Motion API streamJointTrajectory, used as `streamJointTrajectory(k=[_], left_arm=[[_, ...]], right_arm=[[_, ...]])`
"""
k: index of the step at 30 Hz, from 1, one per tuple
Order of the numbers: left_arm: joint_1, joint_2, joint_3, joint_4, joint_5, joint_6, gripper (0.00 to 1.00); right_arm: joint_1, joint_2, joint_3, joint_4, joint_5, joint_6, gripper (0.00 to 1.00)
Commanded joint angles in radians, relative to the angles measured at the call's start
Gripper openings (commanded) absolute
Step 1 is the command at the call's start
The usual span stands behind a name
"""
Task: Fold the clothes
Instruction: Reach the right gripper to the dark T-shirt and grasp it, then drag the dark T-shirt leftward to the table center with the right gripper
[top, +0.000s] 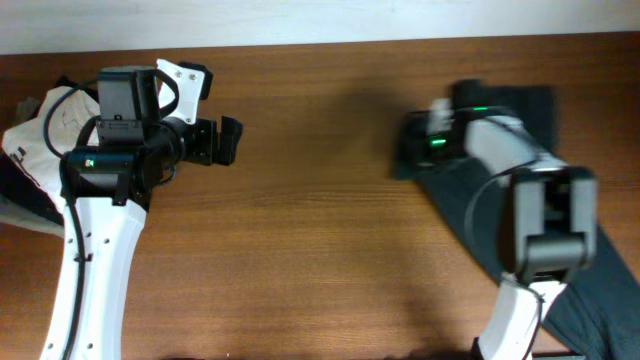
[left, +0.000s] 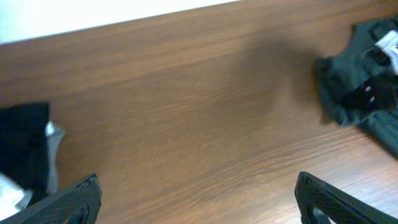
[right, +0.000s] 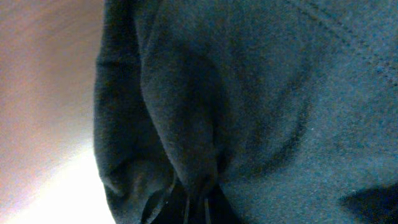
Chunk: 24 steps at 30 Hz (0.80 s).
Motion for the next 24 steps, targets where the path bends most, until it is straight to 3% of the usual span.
streamJointTrajectory(k=[1,4,6,10,12,15,18,24], left_arm=[[0.007,-0.006,0.026,-0.03,-0.154,-0.002,0.99],[0.01,-0.015,0.026,-0.035,-0.184,-0.001,0.99],[0.01,-0.021,0.026,-0.035,-0.197,-0.001,0.99],[0.01,-0.024,0.026,-0.035,-0.206,-0.002,0.99],[0.01,-0.024,0.026,-0.035,-0.186,-0.002,0.99],[0.009,-0.019,0.026,-0.035,-0.107,-0.002,0.96],[-0.032,0.024,0.025,-0.035,-0.042,-0.001,0.84],[-0.148,0.222,0.025,0.005,-0.046,0.006,0.8]], right_arm=[[0.291,-0.047,0.006,-0.003,-0.101,-0.014,0.04],[0.516,-0.047,0.006,0.008,-0.018,-0.018,0.07],[0.618,-0.049,0.008,0.002,0.074,-0.05,0.31],[0.671,-0.121,0.021,-0.04,0.253,-0.053,0.49],[0.642,-0.187,0.021,-0.05,0.286,-0.051,0.53],[0.547,-0.313,0.021,-0.099,0.362,0.011,0.66],[0.385,-0.432,0.021,-0.164,0.344,0.068,0.69],[0.164,-0.517,0.021,-0.298,0.241,0.039,0.69]])
